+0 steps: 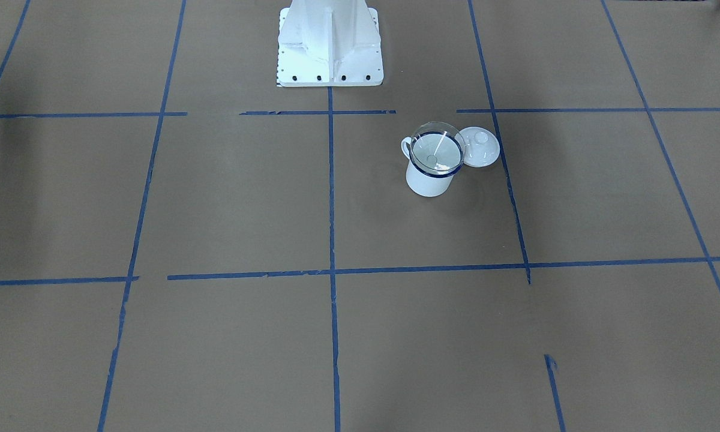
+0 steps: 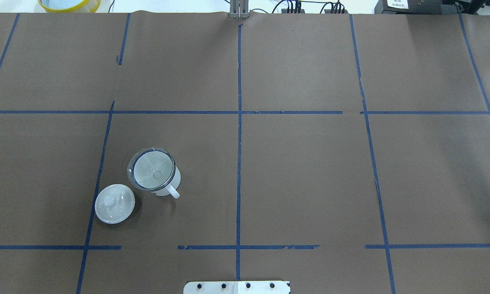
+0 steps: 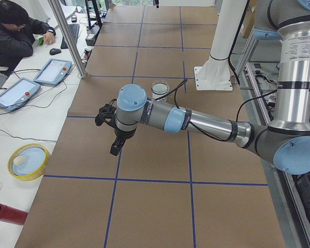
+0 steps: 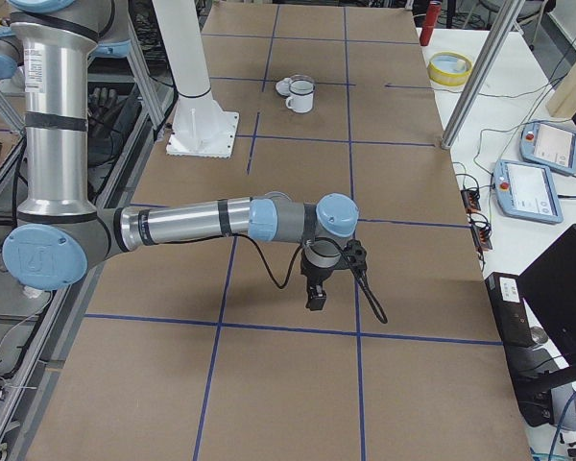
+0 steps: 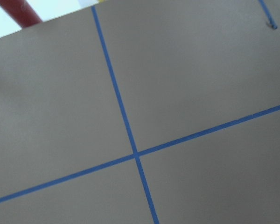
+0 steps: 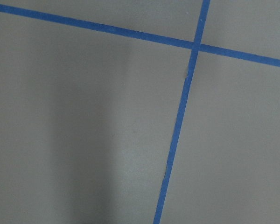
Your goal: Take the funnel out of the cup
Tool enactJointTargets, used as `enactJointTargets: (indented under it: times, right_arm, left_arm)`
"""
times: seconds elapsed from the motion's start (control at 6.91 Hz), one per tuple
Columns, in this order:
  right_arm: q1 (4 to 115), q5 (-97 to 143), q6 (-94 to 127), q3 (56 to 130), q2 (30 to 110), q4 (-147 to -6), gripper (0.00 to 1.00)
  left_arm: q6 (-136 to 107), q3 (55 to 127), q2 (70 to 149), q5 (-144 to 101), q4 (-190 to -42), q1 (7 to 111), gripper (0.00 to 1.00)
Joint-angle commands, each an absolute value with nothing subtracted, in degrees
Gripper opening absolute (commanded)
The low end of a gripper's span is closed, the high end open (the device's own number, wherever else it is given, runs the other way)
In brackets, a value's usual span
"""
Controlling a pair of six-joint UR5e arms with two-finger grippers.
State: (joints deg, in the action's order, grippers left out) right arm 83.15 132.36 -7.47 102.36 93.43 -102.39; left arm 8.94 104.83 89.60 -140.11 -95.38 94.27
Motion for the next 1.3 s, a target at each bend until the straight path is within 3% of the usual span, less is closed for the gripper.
enactJointTargets:
  times: [0.0,0.43,1.16]
  right_arm:
    - [83.1,132.4,-7.5,102.3,93.4,-102.4,1.0]
    - [83.1,132.4,-7.5,102.3,93.4,-102.4,1.0]
    - [83.1,132.4,-7.5,102.4,93.4,-102.5,1.0]
  left_arm:
    - [0.3,106.6,90.4,-142.6,-98.8,91.1,1.0]
    - [-33.3,117.0,94.8,-129.3,-98.4,71.1,1.0]
    - [-71.9,114.0,116.2,-118.3,-91.4,42.7,1.0]
